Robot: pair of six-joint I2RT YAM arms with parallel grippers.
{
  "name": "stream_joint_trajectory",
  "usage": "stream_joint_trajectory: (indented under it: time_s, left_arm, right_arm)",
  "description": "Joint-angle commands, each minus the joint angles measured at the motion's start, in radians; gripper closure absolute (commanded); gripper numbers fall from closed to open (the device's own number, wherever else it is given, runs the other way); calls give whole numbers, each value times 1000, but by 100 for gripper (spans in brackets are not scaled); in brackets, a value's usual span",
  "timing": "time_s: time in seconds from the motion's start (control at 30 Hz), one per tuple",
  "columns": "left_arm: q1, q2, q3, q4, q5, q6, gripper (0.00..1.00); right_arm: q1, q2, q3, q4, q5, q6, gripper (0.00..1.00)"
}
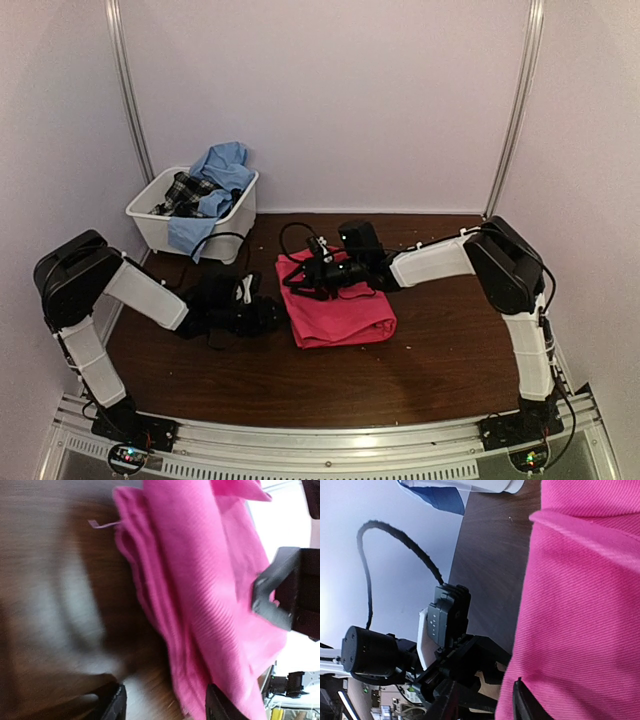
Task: Fold and stack the mixed laundry pile
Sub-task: Fold the rectangle-folded trousers at the center of the board, then smooth out the 1/2-rectangle-folded trousers at the center of the board.
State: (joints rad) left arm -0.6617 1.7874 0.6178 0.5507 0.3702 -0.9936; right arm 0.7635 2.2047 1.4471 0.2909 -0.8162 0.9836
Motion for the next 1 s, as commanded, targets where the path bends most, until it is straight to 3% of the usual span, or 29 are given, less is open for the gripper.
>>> stream_joint_trajectory:
  time_s: [0.0, 0.17, 0.3, 0.4, 0.5, 0.73, 0.97]
  left_arm:
    - [29, -114, -27, -200, -94, 77, 44]
    - [42, -241, -12, -324, -157, 155, 42]
    - [2, -309, 96, -388, -171, 292, 42]
    - [-81, -250, 235, -445, -145, 386, 43]
    - [-142, -149, 328, -447, -92, 420, 45]
    - [-181, 63, 426, -560, -107, 406, 48]
    - [-24, 105, 458, -651, -175, 431, 47]
  right_arm:
    - [-1, -64, 3, 151, -39, 43, 55]
    - [-60, -241, -79, 139, -88, -18, 53]
    - [-149, -357, -153, -101, -66, -237, 55]
    - [-205, -388, -200, -270, -2, -405, 58]
    - [-238, -371, -267, -279, -12, -477, 61]
    - [-240, -294, -458, -104, -40, -443, 68]
    - [-88, -363, -743, 288, -27, -151, 69]
